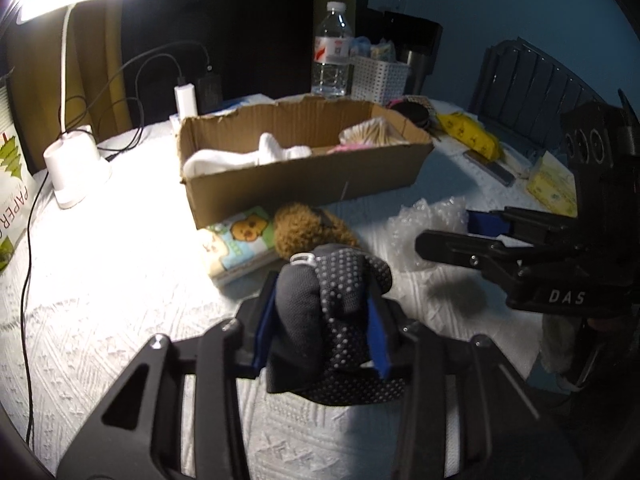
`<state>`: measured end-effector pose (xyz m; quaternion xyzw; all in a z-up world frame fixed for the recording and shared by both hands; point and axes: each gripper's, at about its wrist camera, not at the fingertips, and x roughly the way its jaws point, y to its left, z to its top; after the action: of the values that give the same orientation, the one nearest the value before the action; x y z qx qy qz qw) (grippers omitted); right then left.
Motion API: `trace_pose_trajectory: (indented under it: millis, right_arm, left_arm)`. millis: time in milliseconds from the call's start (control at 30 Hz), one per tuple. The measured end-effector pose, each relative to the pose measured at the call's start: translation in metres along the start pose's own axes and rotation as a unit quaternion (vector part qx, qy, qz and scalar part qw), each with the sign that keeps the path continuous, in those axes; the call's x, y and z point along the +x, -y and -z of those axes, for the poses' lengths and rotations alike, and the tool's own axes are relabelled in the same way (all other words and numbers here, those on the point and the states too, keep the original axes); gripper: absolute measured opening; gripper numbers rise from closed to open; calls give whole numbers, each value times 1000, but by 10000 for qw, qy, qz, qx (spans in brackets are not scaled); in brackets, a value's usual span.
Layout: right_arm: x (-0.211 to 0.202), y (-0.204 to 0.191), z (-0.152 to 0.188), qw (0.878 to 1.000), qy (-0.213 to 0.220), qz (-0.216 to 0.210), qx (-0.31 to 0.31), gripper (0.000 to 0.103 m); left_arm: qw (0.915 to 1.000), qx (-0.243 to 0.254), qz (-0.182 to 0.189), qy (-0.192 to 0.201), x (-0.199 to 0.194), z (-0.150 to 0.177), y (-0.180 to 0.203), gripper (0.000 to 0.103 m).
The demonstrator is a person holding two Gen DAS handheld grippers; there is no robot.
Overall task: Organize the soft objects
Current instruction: 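Carry the grey glove and bubble wrap over the box with both tools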
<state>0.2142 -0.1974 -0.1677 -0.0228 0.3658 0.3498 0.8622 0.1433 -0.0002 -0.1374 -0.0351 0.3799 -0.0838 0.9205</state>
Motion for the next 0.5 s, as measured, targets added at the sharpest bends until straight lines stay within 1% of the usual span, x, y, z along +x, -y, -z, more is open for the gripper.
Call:
trace_pose_trajectory:
  millis: [267, 500]
  right_arm:
    - [-15, 2, -7, 9999, 169, 14, -24, 55]
    - [-25, 8, -19, 9995, 325, 1, -52, 55]
  left_arm:
    - [9994, -60, -59, 342, -18, -18, 0, 40]
    - [9984, -77, -113, 551, -24, -36, -1, 40]
